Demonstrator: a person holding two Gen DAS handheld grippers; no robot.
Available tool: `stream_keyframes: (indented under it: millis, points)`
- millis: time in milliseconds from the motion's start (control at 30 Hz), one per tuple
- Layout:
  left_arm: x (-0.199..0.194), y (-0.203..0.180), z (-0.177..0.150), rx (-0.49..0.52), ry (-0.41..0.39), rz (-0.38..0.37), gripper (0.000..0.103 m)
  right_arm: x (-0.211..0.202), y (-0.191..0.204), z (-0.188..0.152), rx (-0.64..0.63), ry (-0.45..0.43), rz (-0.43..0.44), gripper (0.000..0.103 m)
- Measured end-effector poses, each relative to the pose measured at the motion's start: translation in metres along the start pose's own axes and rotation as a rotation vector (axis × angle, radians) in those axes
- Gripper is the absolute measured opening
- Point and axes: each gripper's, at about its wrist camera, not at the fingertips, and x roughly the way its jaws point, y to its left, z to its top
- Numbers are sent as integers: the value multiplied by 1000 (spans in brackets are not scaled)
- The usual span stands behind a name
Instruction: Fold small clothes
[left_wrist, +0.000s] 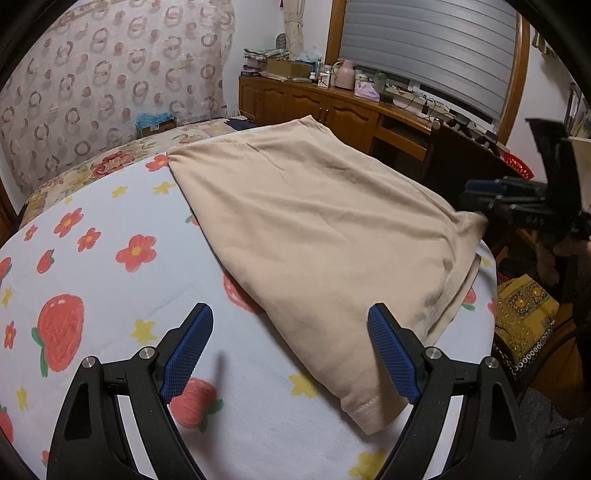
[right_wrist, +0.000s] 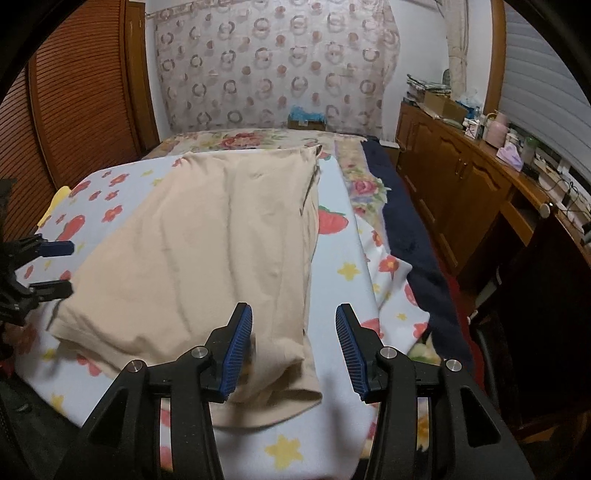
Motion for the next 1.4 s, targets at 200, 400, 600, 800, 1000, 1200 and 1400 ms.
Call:
stream_keyframes:
  millis: [200, 400, 600, 800, 1000, 1200, 1400]
  points:
    - [0, -2, -1, -9, -2, -6, 86, -19, -8, -5, -16, -1, -29, 50]
    - [1, -4, -7, -29, 43, -48, 72, 20, 1, -10, 26, 37, 33, 50]
    - [3, -7, -16, -52, 79, -85, 53, 49, -5, -20, 62, 79, 72, 50]
    - [3, -11, -19, -70, 81, -118, 36, 50, -7, -17, 22, 92, 110, 41]
    - [-2, -19, -16, -47, 73, -142, 10, 53, -6, -15, 13, 98, 208, 8]
    - [-43, -21, -6, -55, -16, -171, 8, 10, -20, -1, 29, -34, 215, 6]
    - [-56, -18, -1, -59, -53, -187, 8, -9, -31, 8, 43, -82, 248, 6]
